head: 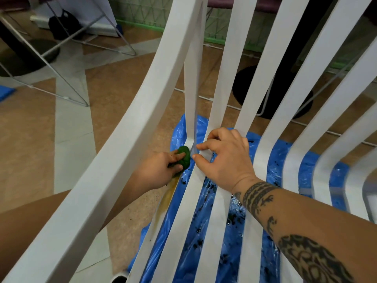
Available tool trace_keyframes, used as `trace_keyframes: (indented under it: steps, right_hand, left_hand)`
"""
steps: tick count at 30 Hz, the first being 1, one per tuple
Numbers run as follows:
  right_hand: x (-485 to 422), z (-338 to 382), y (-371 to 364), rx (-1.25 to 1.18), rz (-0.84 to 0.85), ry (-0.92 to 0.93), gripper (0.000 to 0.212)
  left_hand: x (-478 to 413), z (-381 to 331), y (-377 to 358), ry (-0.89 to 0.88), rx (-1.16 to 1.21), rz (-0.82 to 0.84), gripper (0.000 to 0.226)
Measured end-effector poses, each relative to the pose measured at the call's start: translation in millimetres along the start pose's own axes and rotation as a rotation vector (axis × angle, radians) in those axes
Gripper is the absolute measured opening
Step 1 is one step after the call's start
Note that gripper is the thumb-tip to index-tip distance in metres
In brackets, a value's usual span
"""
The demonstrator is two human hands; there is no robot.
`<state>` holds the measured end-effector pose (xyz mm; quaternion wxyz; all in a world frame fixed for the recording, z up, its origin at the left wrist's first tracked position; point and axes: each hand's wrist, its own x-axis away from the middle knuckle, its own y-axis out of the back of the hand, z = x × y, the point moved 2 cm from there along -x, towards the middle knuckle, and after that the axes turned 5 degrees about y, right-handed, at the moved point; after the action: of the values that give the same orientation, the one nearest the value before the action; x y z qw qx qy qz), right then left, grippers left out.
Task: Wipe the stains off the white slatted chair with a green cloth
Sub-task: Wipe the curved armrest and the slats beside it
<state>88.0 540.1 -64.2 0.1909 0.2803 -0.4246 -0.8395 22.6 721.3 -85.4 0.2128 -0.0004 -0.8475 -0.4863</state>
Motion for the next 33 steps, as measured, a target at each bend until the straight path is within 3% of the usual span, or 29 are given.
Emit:
trace_keyframes:
  steps: [8, 11, 13, 15, 20, 24, 29, 33]
  right_hand:
    - [0, 7, 8, 0.062, 0.099, -0.020, 0.027]
    - [3, 16, 14, 0.007, 0.190, -0.155, 0.038]
    - [15, 26, 23, -0.116, 0.101, -0.267, 0.040]
    - [34, 37, 29, -0.118, 0.054, -0.330, 0.043]
    - [72, 58, 13, -0.047, 0.207, -0.357, 0.066]
    - [72, 56, 6, -0.042, 0.167, -0.367, 0.066]
    - [70, 56, 7, -0.016, 0.184, -0.387, 0.064]
    - [70, 60, 10, -0.031, 0.191, -0.397, 0.063]
  left_hand:
    - [11, 1, -7, 0.098, -0.108, 0.055, 0.049]
    - [34, -2, -4, 0.080, -0.198, 0.148, 0.046]
    - [51, -2, 0, 0.069, -0.227, 0.183, 0.044]
    - [58, -6, 3, 0.056, -0.211, 0.169, 0.044]
    - [50, -5, -2, 0.070, -0.024, 0.081, 0.048]
    - [50, 2, -13, 0.027, -0.104, 0.132, 0.054]
    - [72, 0, -12, 0.006, -0.028, 0.113, 0.052]
    - [101, 8, -8, 0.019, -0.091, 0.222, 0.048]
